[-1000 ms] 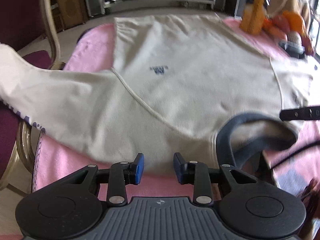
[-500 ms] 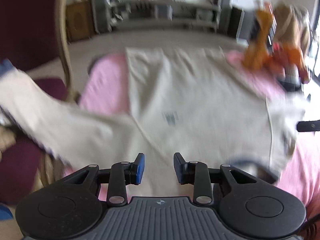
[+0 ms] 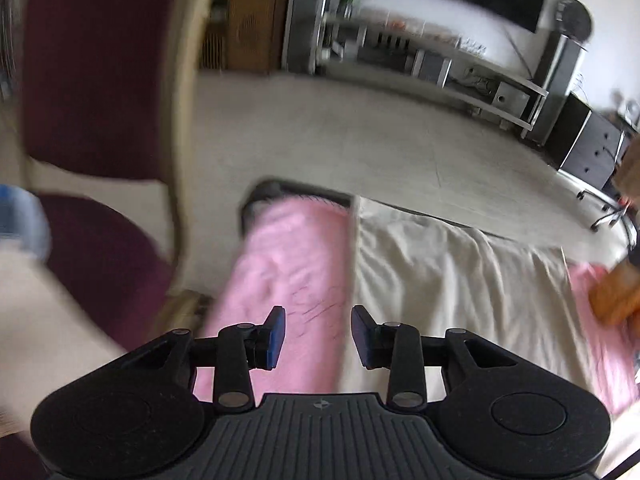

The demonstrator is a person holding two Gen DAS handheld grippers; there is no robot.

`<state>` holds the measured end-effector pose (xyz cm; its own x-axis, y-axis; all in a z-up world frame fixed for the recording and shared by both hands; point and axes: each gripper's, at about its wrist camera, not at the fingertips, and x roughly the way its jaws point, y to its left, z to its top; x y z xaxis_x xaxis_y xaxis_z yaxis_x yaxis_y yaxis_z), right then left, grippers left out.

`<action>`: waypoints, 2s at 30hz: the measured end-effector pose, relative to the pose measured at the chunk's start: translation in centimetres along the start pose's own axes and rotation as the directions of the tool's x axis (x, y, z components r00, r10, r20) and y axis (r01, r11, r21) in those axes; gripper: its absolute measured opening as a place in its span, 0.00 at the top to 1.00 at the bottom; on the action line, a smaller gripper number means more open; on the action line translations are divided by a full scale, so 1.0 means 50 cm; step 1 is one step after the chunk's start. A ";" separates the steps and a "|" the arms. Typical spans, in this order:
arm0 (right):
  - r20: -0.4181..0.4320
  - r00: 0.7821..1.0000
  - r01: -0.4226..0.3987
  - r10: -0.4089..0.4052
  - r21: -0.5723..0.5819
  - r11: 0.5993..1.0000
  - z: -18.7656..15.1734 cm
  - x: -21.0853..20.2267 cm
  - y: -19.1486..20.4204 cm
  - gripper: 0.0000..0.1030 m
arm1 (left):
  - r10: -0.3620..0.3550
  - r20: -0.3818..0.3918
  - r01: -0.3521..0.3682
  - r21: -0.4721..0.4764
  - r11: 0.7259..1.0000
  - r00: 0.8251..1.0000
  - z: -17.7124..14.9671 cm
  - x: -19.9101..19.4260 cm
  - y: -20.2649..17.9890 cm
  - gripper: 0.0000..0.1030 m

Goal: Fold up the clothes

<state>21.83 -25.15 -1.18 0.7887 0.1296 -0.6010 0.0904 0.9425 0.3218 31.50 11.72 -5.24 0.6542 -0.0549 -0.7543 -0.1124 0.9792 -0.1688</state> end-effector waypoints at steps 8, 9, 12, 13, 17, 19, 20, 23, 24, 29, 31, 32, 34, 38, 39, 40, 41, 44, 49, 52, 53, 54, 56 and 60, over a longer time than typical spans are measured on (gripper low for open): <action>0.035 0.988 0.154 -0.151 -0.119 0.981 0.058 0.284 0.004 0.68 | 0.053 -0.043 -0.053 0.006 0.999 0.998 0.093 0.257 -0.042 0.57; 0.052 0.984 0.177 -0.173 -0.100 0.979 0.066 0.311 -0.004 0.67 | 0.055 -0.044 -0.054 0.023 0.998 0.998 0.095 0.274 -0.044 0.57; 0.031 0.974 0.226 -0.225 -0.089 0.970 0.084 0.383 -0.021 0.68 | 0.041 -0.043 -0.038 0.061 0.997 0.998 0.099 0.320 -0.056 0.57; 0.022 0.970 0.242 -0.241 -0.087 0.966 0.090 0.406 -0.027 0.68 | 0.035 -0.038 -0.032 0.073 0.997 0.999 0.100 0.330 -0.058 0.57; -0.017 0.959 0.283 -0.284 -0.062 0.957 0.101 0.479 -0.049 0.68 | 0.024 -0.014 -0.022 0.152 0.988 1.000 0.100 0.352 -0.071 0.64; -0.033 0.955 0.293 -0.294 -0.044 0.955 0.097 0.498 -0.059 0.68 | 0.030 -0.002 -0.029 0.219 0.975 1.000 0.099 0.356 -0.084 0.67; -0.040 0.955 0.292 -0.293 -0.036 0.956 0.093 0.505 -0.064 0.68 | 0.042 0.005 -0.042 0.253 0.966 0.999 0.098 0.359 -0.094 0.71; -0.056 0.960 0.273 -0.274 -0.020 0.962 0.081 0.525 -0.076 0.81 | 0.092 0.044 -0.102 0.346 0.933 0.995 0.088 0.359 -0.126 0.96; -0.055 0.963 0.261 -0.262 -0.027 0.965 0.078 0.529 -0.076 0.95 | 0.123 0.078 -0.144 0.369 0.918 0.989 0.082 0.355 -0.137 0.96; 0.149 0.933 0.349 -0.328 -0.149 0.925 0.072 0.497 -0.033 0.97 | 0.186 0.204 -0.257 0.415 0.873 0.961 0.064 0.338 -0.167 0.97; 0.168 0.917 0.388 -0.361 -0.176 0.905 0.067 0.495 -0.025 0.98 | 0.217 0.206 -0.287 0.430 0.856 0.954 0.055 0.353 -0.175 0.96; 0.160 0.912 0.403 -0.377 -0.188 0.896 0.063 0.501 -0.022 0.98 | 0.242 0.197 -0.306 0.442 0.843 0.950 0.048 0.368 -0.181 0.94; 0.131 0.902 0.431 -0.412 -0.215 0.876 0.055 0.518 -0.017 0.97 | 0.286 0.208 -0.352 0.465 0.813 0.935 0.033 0.380 -0.192 0.91; 0.137 0.891 0.454 -0.433 -0.236 0.859 0.049 0.496 0.009 0.92 | 0.291 0.213 -0.356 0.424 0.833 0.933 0.031 0.325 -0.179 0.84; 0.146 0.901 0.433 -0.410 -0.226 0.872 0.048 0.469 0.017 0.89 | 0.281 0.206 -0.343 0.396 0.852 0.937 0.032 0.296 -0.165 0.82; 0.154 0.911 0.408 -0.382 -0.215 0.887 0.047 0.438 0.024 0.88 | 0.277 0.196 -0.333 0.377 0.864 0.941 0.029 0.267 -0.152 0.81; 0.158 0.921 0.384 -0.357 -0.210 0.899 0.048 0.408 0.028 0.88 | 0.274 0.185 -0.324 0.363 0.873 0.944 0.025 0.237 -0.137 0.81; 0.154 0.944 0.315 -0.291 -0.173 0.933 0.055 0.301 0.022 0.88 | 0.241 0.175 -0.287 0.331 0.899 0.955 0.004 0.133 -0.096 0.81; 0.177 0.966 0.206 -0.188 -0.089 0.975 0.033 0.126 -0.041 0.78 | 0.127 0.095 -0.147 0.255 0.956 0.987 -0.070 0.032 -0.066 0.81; 0.097 0.985 0.141 -0.143 0.026 0.990 -0.012 0.109 -0.098 0.78 | 0.066 0.029 -0.070 0.202 0.977 0.997 -0.120 0.027 -0.063 0.83; 0.060 0.991 0.114 -0.120 0.083 0.990 -0.028 0.116 -0.118 0.78 | 0.053 0.017 -0.056 0.191 0.980 0.998 -0.134 0.030 -0.066 0.86; 0.021 0.996 0.088 -0.092 0.143 0.986 -0.044 0.123 -0.138 0.79 | 0.040 0.001 -0.040 0.178 0.983 0.999 -0.148 0.039 -0.071 0.89; -0.050 0.999 0.034 -0.021 0.264 0.964 -0.074 0.154 -0.175 0.85 | -0.008 -0.049 0.014 0.121 0.993 0.999 -0.161 0.070 -0.075 0.90; -0.174 0.964 -0.101 0.204 0.467 0.878 -0.131 0.256 -0.221 0.85 | -0.030 -0.071 0.034 0.042 0.999 0.997 -0.173 0.126 -0.069 0.90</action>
<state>26.95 -31.89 -17.20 0.6727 0.3702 -0.6406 0.2836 0.6707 0.6854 29.55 6.30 -14.89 0.6030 -0.0984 -0.7917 -0.0587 0.9842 -0.1670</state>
